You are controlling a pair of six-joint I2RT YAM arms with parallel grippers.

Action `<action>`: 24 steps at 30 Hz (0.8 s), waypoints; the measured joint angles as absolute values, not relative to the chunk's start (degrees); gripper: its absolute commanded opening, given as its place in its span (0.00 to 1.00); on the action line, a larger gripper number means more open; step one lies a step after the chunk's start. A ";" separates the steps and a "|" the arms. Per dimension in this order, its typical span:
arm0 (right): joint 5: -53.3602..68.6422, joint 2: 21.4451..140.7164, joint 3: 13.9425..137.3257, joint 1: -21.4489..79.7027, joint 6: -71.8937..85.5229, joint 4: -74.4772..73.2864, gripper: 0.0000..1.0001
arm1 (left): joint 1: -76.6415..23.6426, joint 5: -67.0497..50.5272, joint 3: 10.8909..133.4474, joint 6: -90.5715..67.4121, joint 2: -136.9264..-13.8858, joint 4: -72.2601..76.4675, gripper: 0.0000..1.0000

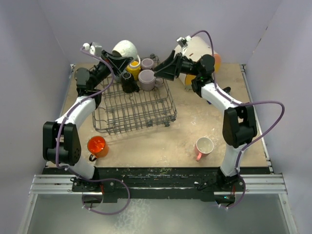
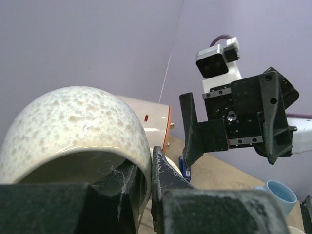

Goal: Load the cups into the dish rack
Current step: Turn the cup upside down in the dish rack.

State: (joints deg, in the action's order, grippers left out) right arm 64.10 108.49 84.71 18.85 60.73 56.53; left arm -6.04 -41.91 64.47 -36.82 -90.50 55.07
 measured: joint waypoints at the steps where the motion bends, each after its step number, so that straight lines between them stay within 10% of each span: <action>1: 63.70 108.60 85.56 18.94 61.98 56.93 1.00 | -6.09 -42.11 65.08 -38.02 -91.00 57.01 0.00; 16: 57.25 112.25 90.87 21.91 75.66 63.44 1.00 | -8.86 -49.54 74.81 -47.55 -97.54 72.16 0.00; 24: 53.39 112.27 91.29 23.20 79.61 64.07 0.82 | -10.61 -53.12 75.44 -47.55 -99.31 72.73 0.00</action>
State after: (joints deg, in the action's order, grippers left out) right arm 53.39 112.27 91.29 23.20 79.61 64.07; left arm -10.61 -53.12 75.44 -47.55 -99.31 72.73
